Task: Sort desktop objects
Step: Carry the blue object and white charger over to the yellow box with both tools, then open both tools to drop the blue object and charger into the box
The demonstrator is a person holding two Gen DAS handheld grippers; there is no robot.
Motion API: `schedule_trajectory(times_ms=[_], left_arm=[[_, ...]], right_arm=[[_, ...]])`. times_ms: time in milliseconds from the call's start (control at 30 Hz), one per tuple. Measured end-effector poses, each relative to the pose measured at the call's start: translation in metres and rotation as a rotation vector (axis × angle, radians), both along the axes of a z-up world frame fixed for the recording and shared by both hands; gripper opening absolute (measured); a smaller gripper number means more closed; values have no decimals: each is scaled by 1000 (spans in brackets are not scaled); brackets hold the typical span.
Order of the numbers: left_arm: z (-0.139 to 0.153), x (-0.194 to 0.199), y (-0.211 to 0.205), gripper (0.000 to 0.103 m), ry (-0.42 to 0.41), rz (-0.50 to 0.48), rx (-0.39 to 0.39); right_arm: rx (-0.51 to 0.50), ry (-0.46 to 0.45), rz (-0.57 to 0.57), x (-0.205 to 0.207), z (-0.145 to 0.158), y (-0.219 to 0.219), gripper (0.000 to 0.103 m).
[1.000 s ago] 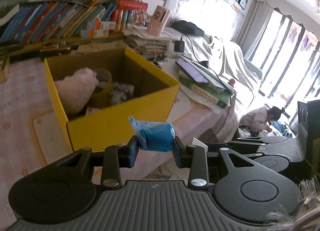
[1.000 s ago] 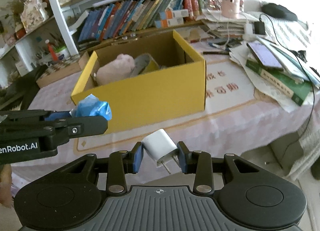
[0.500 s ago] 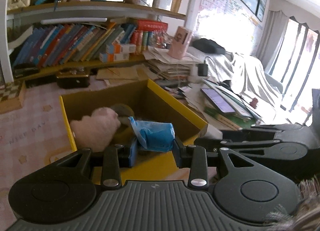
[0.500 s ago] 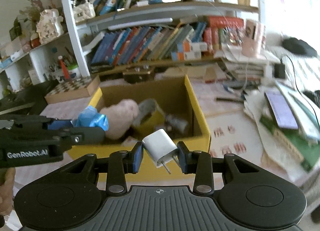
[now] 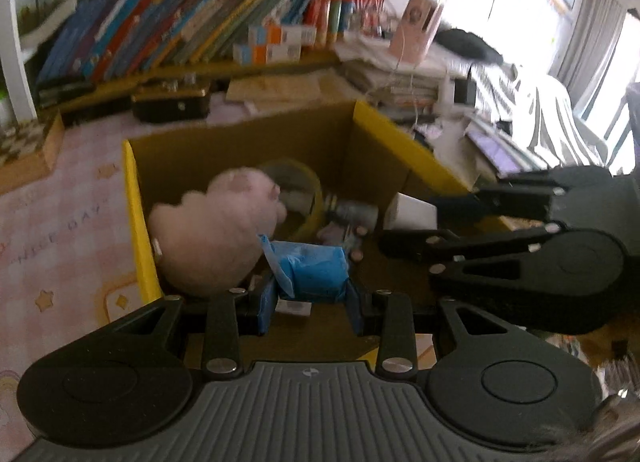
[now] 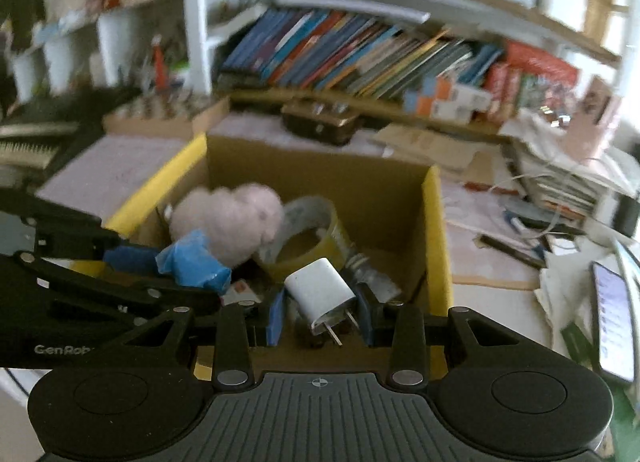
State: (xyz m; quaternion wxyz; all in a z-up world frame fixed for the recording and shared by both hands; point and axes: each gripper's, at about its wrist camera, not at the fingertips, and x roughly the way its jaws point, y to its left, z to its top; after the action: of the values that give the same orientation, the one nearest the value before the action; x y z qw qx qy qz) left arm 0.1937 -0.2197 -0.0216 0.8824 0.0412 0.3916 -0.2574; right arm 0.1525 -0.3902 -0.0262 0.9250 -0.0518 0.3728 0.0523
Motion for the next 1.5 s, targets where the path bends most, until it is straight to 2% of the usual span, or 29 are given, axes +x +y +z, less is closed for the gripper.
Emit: schedule_trajectory(times_ms=[100, 167, 400, 567, 700, 833, 967, 1067, 1100, 1133, 1200, 1367, 1433, 1500], left_arm=[[-8, 7, 1, 32, 58, 18, -25], [-9, 8, -2, 33, 63, 18, -9], [-14, 14, -10, 33, 85, 3, 30], [-14, 16, -9, 33, 92, 1, 26], [-14, 15, -9, 33, 92, -1, 25], [-14, 13, -10, 35, 76, 5, 36], [-9, 6, -9, 38, 41, 24, 50], [1, -4, -5, 51, 8, 37, 27], [4, -9, -3, 67, -10, 52, 31], [8, -14, 0, 76, -30, 69, 37], [15, -26, 8, 82, -62, 93, 17], [25, -55, 31, 89, -110, 169, -58], [30, -70, 38, 90, -163, 223, -47], [33, -82, 45, 91, -207, 251, -56]], right_arm=[[-43, 52, 62, 12, -9, 2, 37], [-56, 80, 91, 18, -13, 2, 37], [-25, 220, 167, 45, -30, -3, 37], [0, 305, 202, 58, -38, -5, 35], [4, 339, 209, 60, -38, -5, 36], [1, 314, 201, 57, -37, -5, 36], [-28, 246, 172, 48, -32, -3, 39], [-19, 184, 141, 39, -25, -5, 42], [-11, 157, 132, 34, -21, -6, 43], [-6, 131, 125, 30, -17, -6, 48], [-7, 70, 101, 18, -8, -6, 56], [26, -53, -1, -13, 9, -6, 66], [43, -95, -41, -25, 13, -4, 71], [55, -131, -66, -36, 17, 1, 72]])
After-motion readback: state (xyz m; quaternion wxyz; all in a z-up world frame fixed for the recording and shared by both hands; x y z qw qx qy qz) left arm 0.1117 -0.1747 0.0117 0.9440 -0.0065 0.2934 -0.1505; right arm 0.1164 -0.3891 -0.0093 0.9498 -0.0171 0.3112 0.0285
